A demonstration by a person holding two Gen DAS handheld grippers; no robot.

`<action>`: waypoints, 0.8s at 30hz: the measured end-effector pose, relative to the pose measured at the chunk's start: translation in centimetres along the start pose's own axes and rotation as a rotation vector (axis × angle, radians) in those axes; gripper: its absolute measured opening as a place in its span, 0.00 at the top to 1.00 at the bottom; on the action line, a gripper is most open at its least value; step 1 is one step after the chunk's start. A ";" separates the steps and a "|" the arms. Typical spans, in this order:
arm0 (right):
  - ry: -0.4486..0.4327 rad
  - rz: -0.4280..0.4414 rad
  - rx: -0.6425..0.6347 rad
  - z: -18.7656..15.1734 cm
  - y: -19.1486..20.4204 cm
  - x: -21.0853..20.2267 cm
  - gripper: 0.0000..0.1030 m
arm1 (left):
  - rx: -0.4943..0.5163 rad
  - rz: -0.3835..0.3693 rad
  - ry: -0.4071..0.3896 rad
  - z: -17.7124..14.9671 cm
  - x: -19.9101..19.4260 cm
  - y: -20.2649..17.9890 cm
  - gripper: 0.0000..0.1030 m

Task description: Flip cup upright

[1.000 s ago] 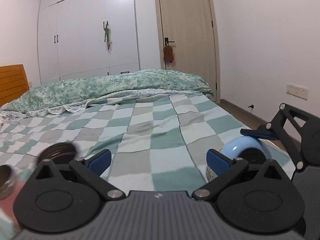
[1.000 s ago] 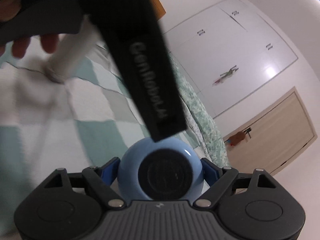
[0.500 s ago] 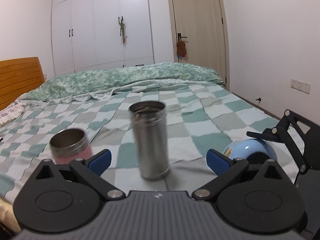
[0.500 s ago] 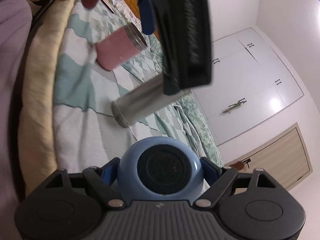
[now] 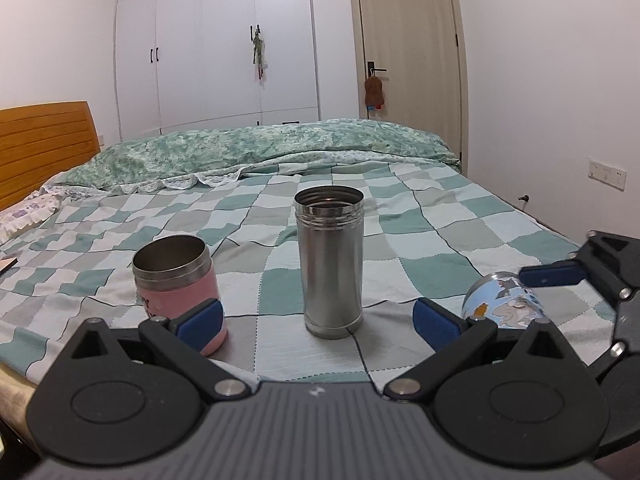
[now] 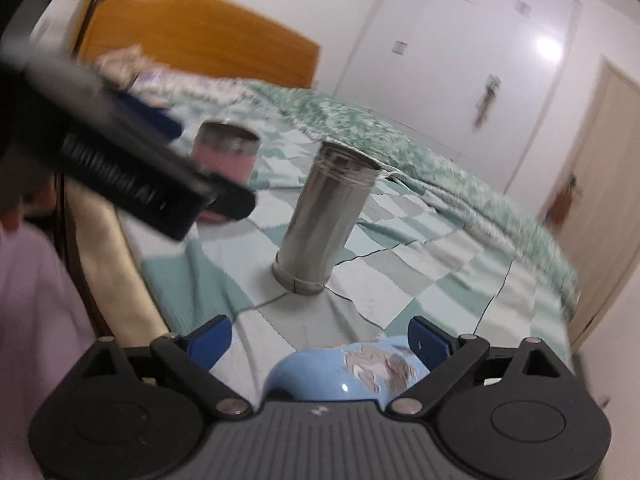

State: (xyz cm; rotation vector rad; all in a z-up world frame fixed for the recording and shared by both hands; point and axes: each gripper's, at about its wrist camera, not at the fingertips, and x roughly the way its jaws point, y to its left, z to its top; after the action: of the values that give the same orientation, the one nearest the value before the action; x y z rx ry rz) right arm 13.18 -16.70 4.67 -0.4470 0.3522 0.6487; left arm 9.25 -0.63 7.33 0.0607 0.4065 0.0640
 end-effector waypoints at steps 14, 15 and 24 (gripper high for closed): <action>0.007 -0.073 0.369 -3.0 -7.6 -6.0 0.00 | 0.041 -0.123 0.106 3.7 1.4 -3.7 0.00; 0.017 -0.084 0.380 -3.3 -8.3 -5.9 0.00 | 0.042 -0.140 0.119 4.0 1.7 -4.3 0.00; 0.128 -0.097 0.465 -6.1 -13.1 -4.1 0.00 | 0.111 -0.279 0.339 5.8 6.6 -9.0 0.00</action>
State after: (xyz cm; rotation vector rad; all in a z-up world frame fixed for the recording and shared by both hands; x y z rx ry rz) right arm 17.52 -31.06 5.01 -0.0593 0.5830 0.4256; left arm 18.02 -9.40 9.44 0.1023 0.7540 -0.2264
